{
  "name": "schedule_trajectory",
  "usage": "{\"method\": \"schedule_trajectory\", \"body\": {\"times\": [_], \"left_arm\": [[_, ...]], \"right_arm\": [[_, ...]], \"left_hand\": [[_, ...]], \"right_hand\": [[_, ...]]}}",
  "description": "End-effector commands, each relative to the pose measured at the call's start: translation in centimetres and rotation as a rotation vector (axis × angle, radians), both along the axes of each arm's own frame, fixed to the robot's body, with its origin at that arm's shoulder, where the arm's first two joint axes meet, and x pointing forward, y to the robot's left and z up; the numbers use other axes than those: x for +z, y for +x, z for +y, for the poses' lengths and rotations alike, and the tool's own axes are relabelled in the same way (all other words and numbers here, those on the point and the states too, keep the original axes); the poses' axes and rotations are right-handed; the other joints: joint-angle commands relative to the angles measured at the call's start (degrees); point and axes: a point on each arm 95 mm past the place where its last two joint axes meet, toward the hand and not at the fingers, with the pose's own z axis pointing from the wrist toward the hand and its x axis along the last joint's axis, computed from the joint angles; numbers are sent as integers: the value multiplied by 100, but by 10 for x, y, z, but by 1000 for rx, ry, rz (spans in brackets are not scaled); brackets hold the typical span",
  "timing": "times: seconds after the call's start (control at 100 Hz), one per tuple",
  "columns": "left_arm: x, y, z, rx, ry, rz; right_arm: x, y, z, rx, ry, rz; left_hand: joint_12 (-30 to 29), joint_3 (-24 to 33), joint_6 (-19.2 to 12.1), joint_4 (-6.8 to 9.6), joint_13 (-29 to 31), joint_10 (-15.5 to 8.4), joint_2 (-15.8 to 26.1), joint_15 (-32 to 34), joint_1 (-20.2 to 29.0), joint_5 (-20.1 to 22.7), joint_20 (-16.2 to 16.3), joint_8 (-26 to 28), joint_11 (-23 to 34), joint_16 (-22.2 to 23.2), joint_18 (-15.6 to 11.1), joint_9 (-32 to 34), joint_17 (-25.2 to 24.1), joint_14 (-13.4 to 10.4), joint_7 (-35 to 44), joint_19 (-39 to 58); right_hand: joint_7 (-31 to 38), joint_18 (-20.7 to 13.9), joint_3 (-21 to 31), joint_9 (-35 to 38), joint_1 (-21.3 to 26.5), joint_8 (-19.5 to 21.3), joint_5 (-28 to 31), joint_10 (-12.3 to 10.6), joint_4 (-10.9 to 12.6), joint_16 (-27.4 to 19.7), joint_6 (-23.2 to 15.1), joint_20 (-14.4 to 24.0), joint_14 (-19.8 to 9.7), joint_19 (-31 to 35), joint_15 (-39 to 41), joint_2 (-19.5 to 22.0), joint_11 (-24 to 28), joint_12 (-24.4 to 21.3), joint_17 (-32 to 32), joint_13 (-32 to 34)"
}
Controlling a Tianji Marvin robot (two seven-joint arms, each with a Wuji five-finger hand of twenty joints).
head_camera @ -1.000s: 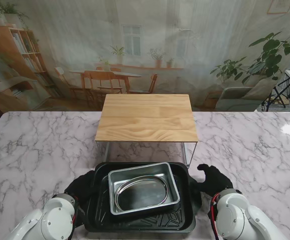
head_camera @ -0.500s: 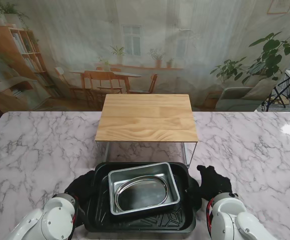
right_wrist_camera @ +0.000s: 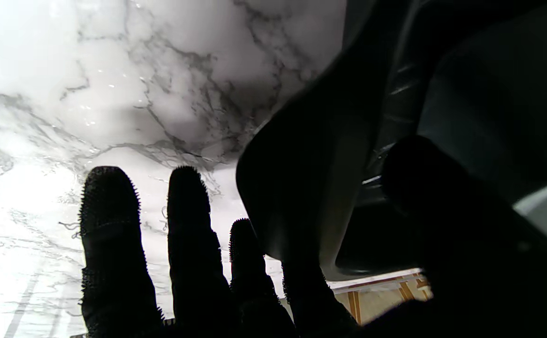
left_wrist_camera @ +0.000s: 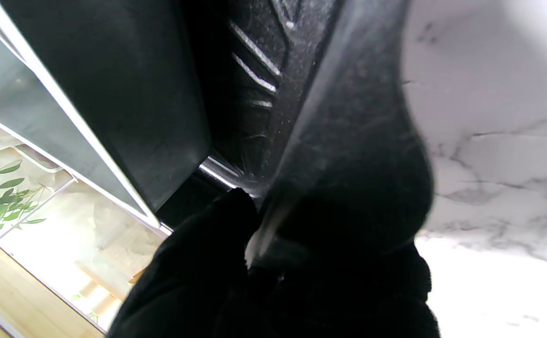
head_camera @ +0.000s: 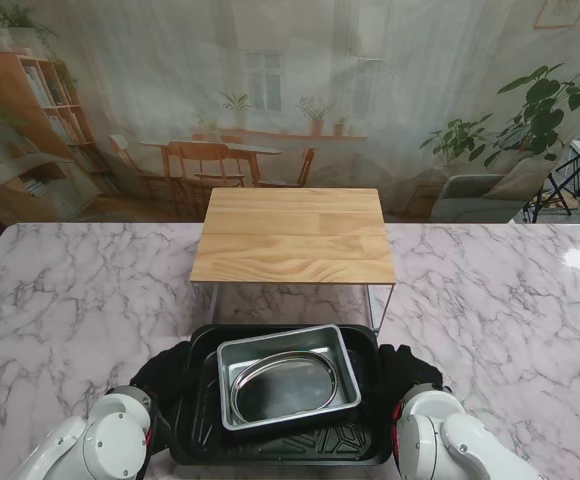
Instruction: Stack the baking trays onto the shelf
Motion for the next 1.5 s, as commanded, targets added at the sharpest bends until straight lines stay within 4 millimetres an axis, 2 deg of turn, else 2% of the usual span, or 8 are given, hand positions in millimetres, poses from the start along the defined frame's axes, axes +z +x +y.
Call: {"method": "schedule_trajectory", "body": {"times": [0.0, 0.24, 0.39, 0.47, 0.7, 0.87, 1.15, 1.49], "left_arm": [[-10, -8, -6, -23, -7, 54], [-11, -8, -11, -36, 10, 61], [-12, -8, -13, -37, 19, 67], [-12, -8, -15, -24, 3, 72], [-9, -9, -20, 13, -50, 85], [-1, -11, -19, 44, -113, 92], [8, -8, -17, 48, -116, 79], [-5, -6, -24, 47, -15, 77]], "right_arm": [[-8, -1, 0, -8, 0, 31], [-15, 4, 6, -12, 21, 59], [-19, 6, 8, -29, 60, 82], [-20, 8, 10, -34, 74, 83], [-21, 9, 16, -41, 117, 101], [-20, 9, 19, -38, 127, 110], [-21, 9, 24, -27, 144, 127], [-22, 8, 31, -23, 187, 162]], "left_hand": [[7, 360, -311, -52, 187, -243, -19, 292, 1, -273, 99, 20, 26, 56, -334, 37, 140, 170, 93, 234], [73, 687, -665, -12, 346, -396, -106, 397, 312, -428, 82, 85, 31, 106, -482, -5, 336, 46, 109, 302], [66, 1458, -1160, -470, 640, -357, -266, 334, 321, -444, -133, 78, 38, 85, -663, 174, 648, -254, 251, 266], [74, 1520, -1347, -527, 802, -346, -281, 358, 280, -381, -150, 67, 75, 91, -687, 331, 816, -305, 338, 323], [-20, -1086, -922, -377, 687, -65, 383, 377, 288, -491, -135, -172, 47, 49, -337, 334, 628, 35, 710, 448], [-34, -1289, -654, -323, 235, -38, 644, 253, 285, -649, -49, -213, 8, 9, -160, 107, 159, 316, 525, 327], [77, -79, -862, -100, 451, -234, 57, 417, 496, -316, 6, -184, 58, 7, -425, 241, 427, -17, 450, 339], [-152, 1522, -1690, -563, 1280, -341, -427, 498, 221, 214, -483, -332, 235, -97, -646, 997, 1309, -333, 1247, 550]], "right_hand": [[176, -75, 308, -53, 192, 185, -54, 97, 190, 257, -151, 82, 32, 422, 590, -73, 333, 220, 492, 426], [993, -1186, 1125, 675, 994, 486, 164, 87, 223, 871, -256, 119, -324, 1708, 2222, 185, 1163, 881, 2230, 1997], [1523, -1377, 1360, 1150, 1777, 368, 423, 104, 144, 862, -365, 8, -523, 2086, 2561, 445, 1355, 1026, 2732, 2613], [1785, -1448, 1689, 1458, 2028, 227, 596, 142, -252, 815, -415, -15, -619, 2219, 2666, 276, 1401, 981, 3011, 2922], [2071, -1363, 1745, 1958, 2304, 87, 853, 174, -749, 729, -472, -55, -611, 2308, 2657, 259, 1417, 957, 3366, 3320], [2073, -1317, 1679, 1958, 2348, 33, 831, 188, -745, 711, -419, -79, -558, 2303, 2608, 383, 1333, 901, 3380, 3338], [2122, -1349, 2000, 2108, 2515, -27, 904, 198, -833, 690, -443, -106, -604, 2354, 2580, 254, 1349, 866, 3554, 3533], [2231, -1414, 2402, 2449, 2637, -86, 1100, 186, -1003, 704, -538, -51, -659, 2538, 2611, -13, 1387, 859, 3624, 3736]]}}
